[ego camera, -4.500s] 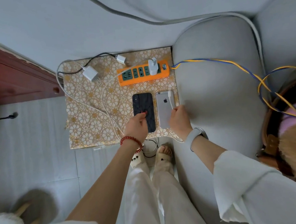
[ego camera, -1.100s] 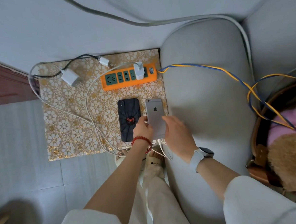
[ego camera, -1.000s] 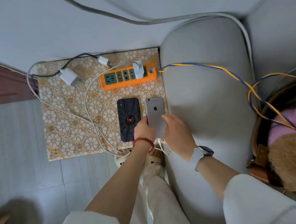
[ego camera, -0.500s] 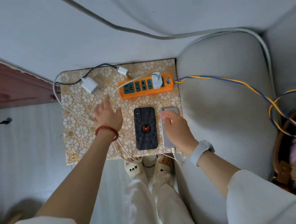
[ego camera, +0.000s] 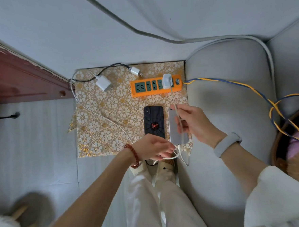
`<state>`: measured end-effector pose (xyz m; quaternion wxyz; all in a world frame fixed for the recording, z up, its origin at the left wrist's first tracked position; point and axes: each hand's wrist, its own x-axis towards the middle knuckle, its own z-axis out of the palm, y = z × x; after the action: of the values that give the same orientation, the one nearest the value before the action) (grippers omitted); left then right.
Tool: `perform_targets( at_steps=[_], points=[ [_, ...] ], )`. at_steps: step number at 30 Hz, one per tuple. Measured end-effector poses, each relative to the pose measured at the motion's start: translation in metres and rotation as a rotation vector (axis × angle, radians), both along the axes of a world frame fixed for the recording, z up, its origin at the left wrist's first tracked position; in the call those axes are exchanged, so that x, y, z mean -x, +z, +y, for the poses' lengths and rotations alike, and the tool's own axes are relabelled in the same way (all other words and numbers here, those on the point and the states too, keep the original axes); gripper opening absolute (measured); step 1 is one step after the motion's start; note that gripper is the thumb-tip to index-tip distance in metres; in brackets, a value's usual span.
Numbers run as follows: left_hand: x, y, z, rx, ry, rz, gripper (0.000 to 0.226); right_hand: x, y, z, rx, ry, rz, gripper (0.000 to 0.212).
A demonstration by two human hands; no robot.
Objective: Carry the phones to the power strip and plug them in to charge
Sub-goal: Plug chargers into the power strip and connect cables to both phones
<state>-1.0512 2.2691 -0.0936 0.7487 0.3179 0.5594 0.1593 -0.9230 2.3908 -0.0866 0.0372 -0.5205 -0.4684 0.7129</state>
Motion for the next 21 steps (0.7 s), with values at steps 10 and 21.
perform_targets(
  at_steps=[10, 21],
  points=[
    [0.07, -0.036, 0.013, -0.043, 0.57, 0.839, 0.033, 0.008, -0.024, -0.001, -1.067, 0.67, -0.721, 0.072],
    [0.182, -0.059, 0.012, 0.112, 0.929, 0.88, 0.082, 0.106, -0.036, -0.017, -1.199, 0.992, -0.493, 0.065]
  ],
)
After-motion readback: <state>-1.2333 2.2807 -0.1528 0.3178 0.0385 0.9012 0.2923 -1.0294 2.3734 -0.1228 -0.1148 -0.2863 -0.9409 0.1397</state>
